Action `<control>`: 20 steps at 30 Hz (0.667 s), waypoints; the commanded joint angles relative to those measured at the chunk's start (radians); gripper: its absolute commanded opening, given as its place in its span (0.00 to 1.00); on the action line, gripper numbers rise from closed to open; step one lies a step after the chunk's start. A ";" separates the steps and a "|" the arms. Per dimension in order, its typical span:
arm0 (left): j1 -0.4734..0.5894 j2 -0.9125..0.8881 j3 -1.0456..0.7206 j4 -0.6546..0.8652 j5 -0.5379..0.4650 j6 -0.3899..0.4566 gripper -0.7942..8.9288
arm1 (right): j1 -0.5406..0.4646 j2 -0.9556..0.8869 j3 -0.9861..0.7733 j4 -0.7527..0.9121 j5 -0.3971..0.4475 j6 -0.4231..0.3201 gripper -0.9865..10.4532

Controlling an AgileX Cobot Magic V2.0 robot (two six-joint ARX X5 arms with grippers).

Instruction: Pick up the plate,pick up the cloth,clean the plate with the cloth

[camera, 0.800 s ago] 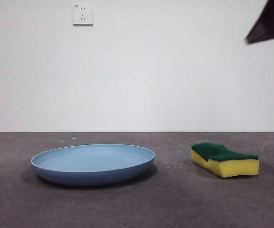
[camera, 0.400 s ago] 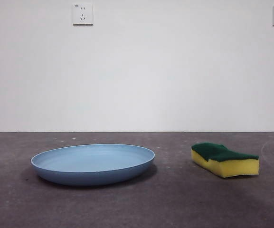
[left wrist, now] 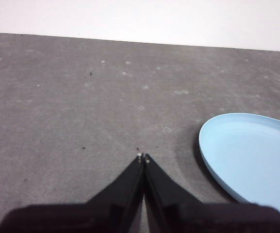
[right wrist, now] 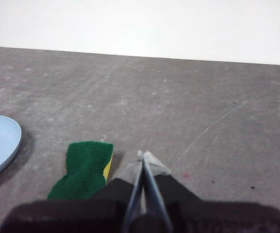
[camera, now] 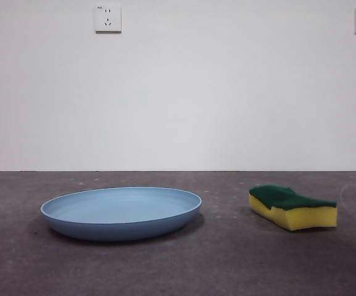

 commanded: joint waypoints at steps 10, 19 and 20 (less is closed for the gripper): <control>0.003 -0.003 -0.013 0.003 -0.001 0.010 0.08 | 0.000 -0.126 -0.085 0.011 0.000 0.060 0.09; 0.003 -0.003 -0.013 0.003 -0.001 0.010 0.08 | 0.000 -0.125 -0.122 -0.029 0.000 0.145 0.09; 0.003 -0.003 -0.013 0.003 -0.001 0.010 0.08 | 0.000 -0.126 -0.122 -0.029 0.000 0.147 0.09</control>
